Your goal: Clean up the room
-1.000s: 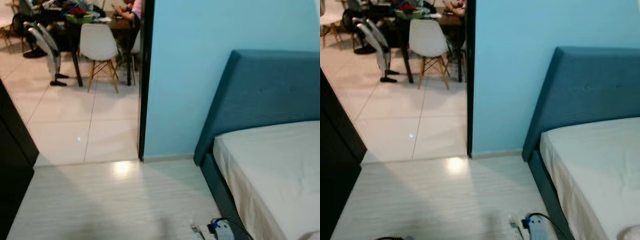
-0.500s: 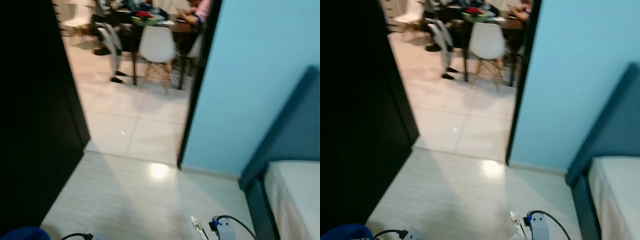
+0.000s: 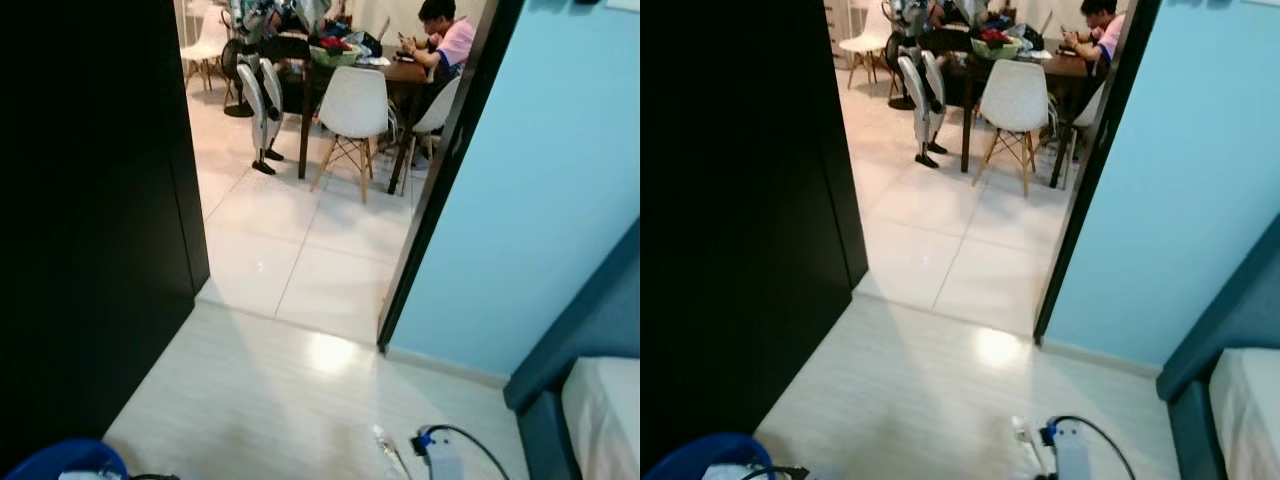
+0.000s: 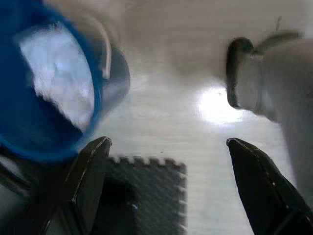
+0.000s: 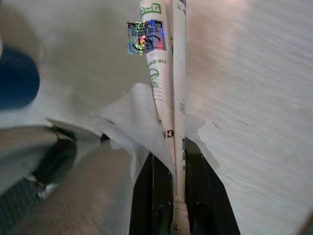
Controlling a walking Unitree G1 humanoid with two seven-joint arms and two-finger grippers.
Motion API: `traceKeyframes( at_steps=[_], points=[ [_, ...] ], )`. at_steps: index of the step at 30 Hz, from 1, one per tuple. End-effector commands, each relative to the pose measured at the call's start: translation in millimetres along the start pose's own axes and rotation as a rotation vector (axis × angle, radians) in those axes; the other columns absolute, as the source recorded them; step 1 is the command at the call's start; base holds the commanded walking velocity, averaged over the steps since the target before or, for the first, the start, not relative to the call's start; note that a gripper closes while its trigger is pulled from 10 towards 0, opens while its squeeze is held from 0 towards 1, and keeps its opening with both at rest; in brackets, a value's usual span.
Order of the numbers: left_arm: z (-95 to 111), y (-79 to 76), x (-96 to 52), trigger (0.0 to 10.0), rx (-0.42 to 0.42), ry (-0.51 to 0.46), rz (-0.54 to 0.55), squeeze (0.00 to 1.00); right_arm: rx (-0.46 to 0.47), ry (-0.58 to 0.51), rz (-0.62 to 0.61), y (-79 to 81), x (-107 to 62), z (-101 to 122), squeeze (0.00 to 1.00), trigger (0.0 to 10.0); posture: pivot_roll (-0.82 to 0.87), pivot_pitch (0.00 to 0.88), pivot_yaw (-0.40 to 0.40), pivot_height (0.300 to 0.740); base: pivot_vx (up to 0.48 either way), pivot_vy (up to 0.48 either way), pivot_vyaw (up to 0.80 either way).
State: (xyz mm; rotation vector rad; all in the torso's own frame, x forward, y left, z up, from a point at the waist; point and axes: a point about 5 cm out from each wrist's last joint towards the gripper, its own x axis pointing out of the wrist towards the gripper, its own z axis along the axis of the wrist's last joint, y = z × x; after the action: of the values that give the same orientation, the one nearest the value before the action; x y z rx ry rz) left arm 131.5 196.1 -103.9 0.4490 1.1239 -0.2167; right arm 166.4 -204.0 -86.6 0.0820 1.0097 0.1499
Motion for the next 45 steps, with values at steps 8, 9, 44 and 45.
traceKeyframes(
  at_steps=[8, 9, 44, 45],
  points=[
    [-17.1, 5.2, -2.8, 10.0, -0.020, 0.047, -0.011, 0.00, -0.004, -0.008, 0.028, 16.8, 4.8, -2.0, 0.00, 10.0, 0.01, 0.000, -0.091, 0.740, 0.000, 0.000, 0.72],
    [-17.3, 5.3, -2.9, 10.0, -0.021, 0.047, -0.011, 0.00, -0.004, -0.007, 0.029, 17.4, 4.9, -2.2, 0.00, 10.0, 0.01, 0.000, -0.091, 0.740, 0.000, 0.000, 0.73],
    [-11.9, -9.5, -1.5, 10.0, -0.019, 0.048, -0.017, 0.00, -0.057, -0.021, 0.050, 2.2, 0.6, 7.6, 0.00, 10.0, 0.01, 0.000, -0.098, 0.740, 0.000, -0.130, 0.72],
    [-11.9, -9.5, -1.5, 10.0, -0.019, 0.048, -0.017, 0.00, -0.057, -0.021, 0.050, 2.2, 0.6, 7.6, 0.00, 10.0, 0.01, 0.000, -0.098, 0.740, 0.000, 0.000, 0.73]
  ],
)
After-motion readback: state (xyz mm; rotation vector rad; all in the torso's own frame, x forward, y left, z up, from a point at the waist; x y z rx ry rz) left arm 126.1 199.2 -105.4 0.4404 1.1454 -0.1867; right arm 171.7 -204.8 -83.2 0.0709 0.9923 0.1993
